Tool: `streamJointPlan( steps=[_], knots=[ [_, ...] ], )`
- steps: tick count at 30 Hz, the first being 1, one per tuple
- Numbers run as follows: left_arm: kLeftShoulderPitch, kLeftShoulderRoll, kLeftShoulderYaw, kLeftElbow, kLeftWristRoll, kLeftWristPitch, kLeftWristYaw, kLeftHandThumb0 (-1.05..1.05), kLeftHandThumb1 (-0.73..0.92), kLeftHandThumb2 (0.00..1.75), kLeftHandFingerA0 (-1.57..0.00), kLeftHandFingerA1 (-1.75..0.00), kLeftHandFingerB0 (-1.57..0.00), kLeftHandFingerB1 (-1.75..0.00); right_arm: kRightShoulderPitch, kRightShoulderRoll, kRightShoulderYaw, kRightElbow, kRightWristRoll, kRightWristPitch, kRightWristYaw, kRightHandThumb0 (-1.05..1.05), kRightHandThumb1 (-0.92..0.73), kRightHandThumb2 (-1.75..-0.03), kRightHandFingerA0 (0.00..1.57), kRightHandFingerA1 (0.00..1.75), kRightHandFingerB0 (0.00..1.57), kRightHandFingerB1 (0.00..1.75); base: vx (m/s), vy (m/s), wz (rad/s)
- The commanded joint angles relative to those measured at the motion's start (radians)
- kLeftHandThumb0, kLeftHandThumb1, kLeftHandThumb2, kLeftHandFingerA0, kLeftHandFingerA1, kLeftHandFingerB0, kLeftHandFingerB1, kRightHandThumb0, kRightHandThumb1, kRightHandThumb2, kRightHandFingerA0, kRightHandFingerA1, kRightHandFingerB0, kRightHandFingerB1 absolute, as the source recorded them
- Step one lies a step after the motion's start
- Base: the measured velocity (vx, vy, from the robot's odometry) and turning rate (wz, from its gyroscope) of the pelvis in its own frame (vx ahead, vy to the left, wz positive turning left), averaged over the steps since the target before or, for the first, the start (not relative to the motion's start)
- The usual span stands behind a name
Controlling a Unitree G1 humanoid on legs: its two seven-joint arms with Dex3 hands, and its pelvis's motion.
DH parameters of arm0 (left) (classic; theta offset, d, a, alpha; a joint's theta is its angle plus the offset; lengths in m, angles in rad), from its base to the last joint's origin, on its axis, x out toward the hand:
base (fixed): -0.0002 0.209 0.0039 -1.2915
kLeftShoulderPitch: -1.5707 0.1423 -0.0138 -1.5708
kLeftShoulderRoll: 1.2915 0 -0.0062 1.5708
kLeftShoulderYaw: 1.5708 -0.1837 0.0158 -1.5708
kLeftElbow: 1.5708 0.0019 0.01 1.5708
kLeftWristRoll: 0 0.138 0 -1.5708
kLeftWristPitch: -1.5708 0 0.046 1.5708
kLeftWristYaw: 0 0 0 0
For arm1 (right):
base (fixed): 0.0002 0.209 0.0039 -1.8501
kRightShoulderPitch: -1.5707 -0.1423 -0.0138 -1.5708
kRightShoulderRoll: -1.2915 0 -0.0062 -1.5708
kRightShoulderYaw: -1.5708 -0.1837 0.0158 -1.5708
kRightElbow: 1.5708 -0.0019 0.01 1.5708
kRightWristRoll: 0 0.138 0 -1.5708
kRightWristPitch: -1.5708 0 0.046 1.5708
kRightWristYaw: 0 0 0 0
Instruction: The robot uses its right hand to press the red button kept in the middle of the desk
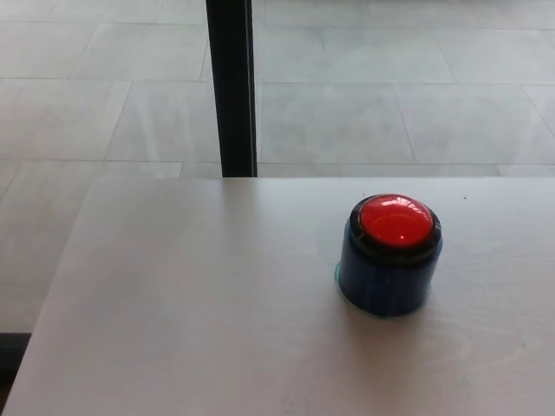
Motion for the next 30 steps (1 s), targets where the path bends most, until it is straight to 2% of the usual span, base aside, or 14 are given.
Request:
streamJointPlan(
  steps=[1,2,4,6,7,9,12,13,15,17,24,25,27,30],
  knots=[
    [-0.107,0.126,0.185,0.130,-0.157,0.035,0.008,-0.72,0.92,1.18,-0.37,-1.17,-0.27,-0.92,-0.072,0.003,-0.384,-0.132,0.414,0.164,-0.194,-0.50,-0.48,-1.06,0.77,1.01,0.34,0.74,0.00,0.000,0.00],
    [-0.110,0.125,0.191,0.131,-0.156,0.039,0.011,-0.72,0.92,1.19,-0.39,-1.19,-0.28,-0.93,-0.073,0.001,-0.405,-0.153,0.424,0.170,-0.193,-0.50,-0.51,-0.98,0.72,1.28,0.33,0.86,0.00,0.000,0.00],
    [-0.105,0.122,0.202,0.131,-0.158,0.037,0.008,-0.74,0.92,1.28,-0.50,-0.96,-0.30,-0.78,-0.097,-0.022,-0.449,-0.153,0.443,0.178,-0.210,-0.50,-0.58,-0.97,0.45,1.20,0.13,0.78,0.00,0.000,0.00],
    [-0.106,0.122,0.205,0.123,-0.153,0.045,0.010,-0.73,0.92,1.28,-0.49,-0.95,-0.27,-0.76,-0.132,-0.082,-0.497,-0.166,0.445,0.210,-0.246,-0.53,-0.56,-1.01,0.39,1.72,0.10,1.17,0.00,0.000,0.00],
    [-0.107,0.122,0.208,0.124,-0.151,0.045,0.010,-0.73,0.92,1.28,-0.49,-0.95,-0.27,-0.76,-0.134,-0.082,-0.503,-0.171,0.442,0.217,-0.247,-0.53,-0.56,-1.01,0.39,1.72,0.10,1.17,0.00,0.000,0.00],
    [-0.107,0.122,0.213,0.128,-0.148,0.037,0.005,-0.73,0.92,1.28,-0.50,-0.95,-0.28,-0.77,-0.167,-0.131,-0.531,-0.171,0.428,0.204,-0.248,-0.61,-0.67,-0.92,0.41,1.63,0.00,0.65,0.00,0.000,0.00],
    [-0.113,0.126,0.216,0.146,-0.138,0.030,0.003,-0.72,0.92,1.17,-0.37,-1.16,-0.24,-0.89,-0.197,-0.156,-0.564,-0.177,0.440,0.218,-0.235,-0.51,-0.62,-1.00,0.29,1.46,0.00,0.59,0.00,0.000,0.00],
    [-0.116,0.132,0.211,0.155,-0.132,0.033,-0.006,-0.72,0.92,1.29,-0.49,-0.94,-0.32,-0.78,-0.239,-0.217,-0.563,-0.171,0.416,0.209,-0.243,-0.29,-0.38,-1.57,0.43,0.95,0.11,0.68,0.00,0.000,0.00],
    [-0.122,0.130,0.219,0.161,-0.134,0.035,0.005,-0.72,0.92,1.25,-0.52,-0.97,-0.34,-0.80,-0.284,-0.255,-0.578,-0.158,0.401,0.188,-0.259,-0.20,-0.22,-1.69,0.52,0.99,0.30,0.75,0.00,0.000,0.00],
    [-0.120,0.129,0.222,0.163,-0.132,0.032,0.009,-0.73,0.92,1.17,-0.39,-1.18,-0.27,-0.91,-0.370,-0.330,-0.601,-0.110,0.391,0.165,-0.294,-0.33,-0.17,-1.58,1.03,0.92,0.96,0.73,0.00,0.000,0.00],
    [-0.124,0.136,0.215,0.183,-0.122,0.027,-0.009,-0.73,0.92,1.18,-0.36,-1.13,-0.24,-0.88,-0.567,-0.440,-0.571,-0.054,0.352,0.132,-0.342,-0.55,-0.31,-1.21,1.25,1.21,1.12,0.92,0.00,0.000,0.00],
    [-0.126,0.135,0.215,0.184,-0.122,0.023,0.000,-0.71,0.92,1.17,-0.37,-1.16,-0.28,-0.92,-0.611,-0.441,-0.548,-0.090,0.350,0.145,-0.354,-0.42,-0.05,-1.58,1.35,1.31,1.11,1.06,0.00,0.000,0.00],
    [-0.127,0.133,0.222,0.192,-0.130,0.019,0.006,-0.71,0.92,1.24,-0.48,-0.94,-0.33,-0.79,-0.668,-0.452,-0.524,-0.100,0.348,0.157,-0.362,-0.43,-0.05,-1.53,1.35,1.33,1.13,1.12,0.00,0.000,0.00],
    [-0.128,0.136,0.213,0.187,-0.129,0.028,-0.001,-0.72,0.92,1.18,-0.37,-1.18,-0.26,-0.91,-0.786,-0.453,-0.449,-0.142,0.330,0.163,-0.379,-0.47,0.06,-1.59,1.41,1.38,1.28,1.13,0.00,0.000,0.00]
  ],
)
